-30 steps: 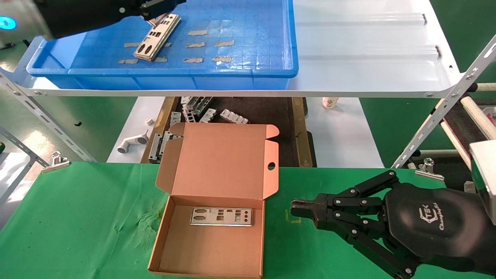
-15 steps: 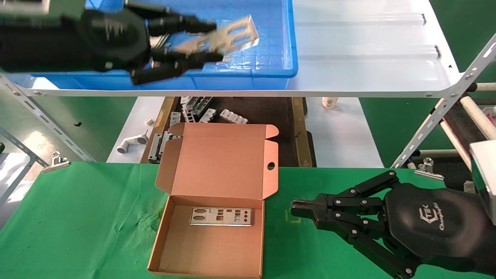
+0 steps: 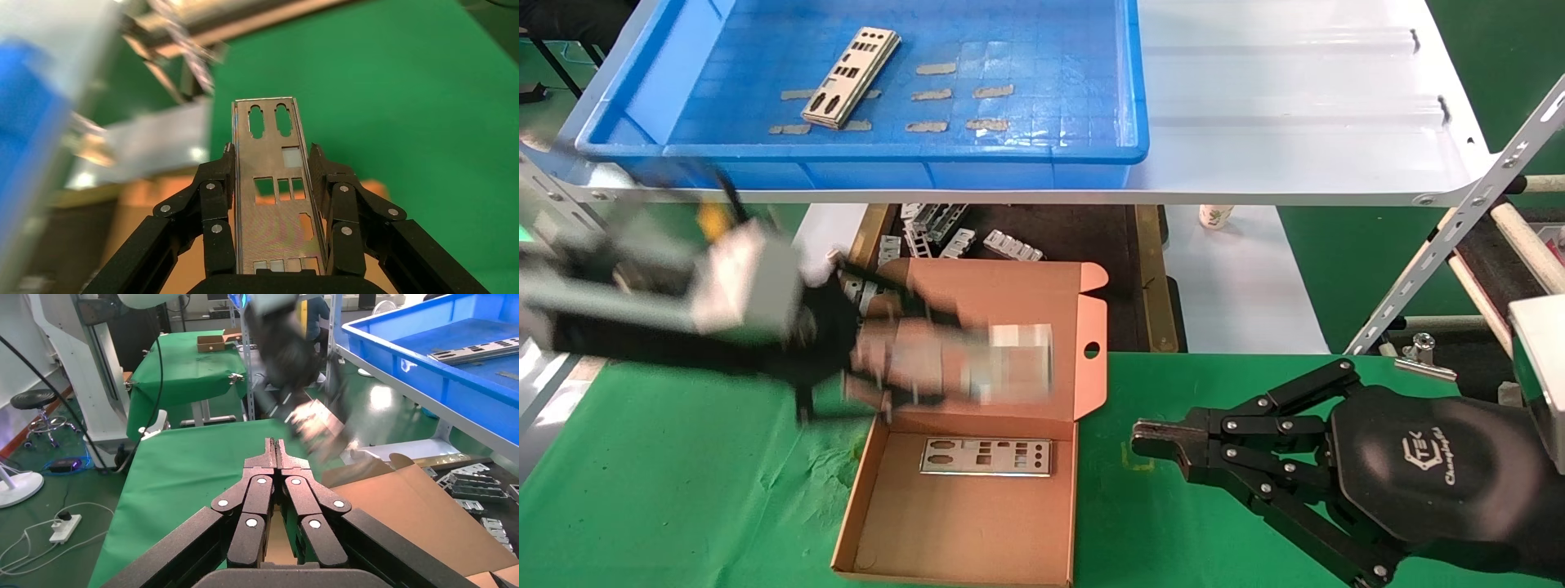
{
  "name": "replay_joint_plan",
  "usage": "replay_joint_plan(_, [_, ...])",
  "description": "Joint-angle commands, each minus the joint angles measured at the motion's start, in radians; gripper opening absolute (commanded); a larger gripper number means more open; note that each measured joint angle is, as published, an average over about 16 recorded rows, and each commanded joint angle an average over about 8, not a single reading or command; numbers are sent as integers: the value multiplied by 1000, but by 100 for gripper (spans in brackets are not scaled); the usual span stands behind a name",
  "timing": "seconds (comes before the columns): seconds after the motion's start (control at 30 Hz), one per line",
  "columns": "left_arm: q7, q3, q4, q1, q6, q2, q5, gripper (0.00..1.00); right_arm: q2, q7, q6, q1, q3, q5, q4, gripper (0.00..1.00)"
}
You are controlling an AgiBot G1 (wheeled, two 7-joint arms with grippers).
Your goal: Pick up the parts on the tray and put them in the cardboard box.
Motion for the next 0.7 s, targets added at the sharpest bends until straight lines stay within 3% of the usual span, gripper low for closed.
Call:
replay_joint_plan(0.03, [4,50,-28,21,-1,-9,1,0,0,0,0,0,0,0,0,0])
replay_joint_plan(0.33, [82,221,86,75,-23,81,10,0,0,0,0,0,0,0,0,0])
replay_joint_plan(0.7, [242,245,422,130,-120,229,30,0,0,0,0,0,-1,1,0,0])
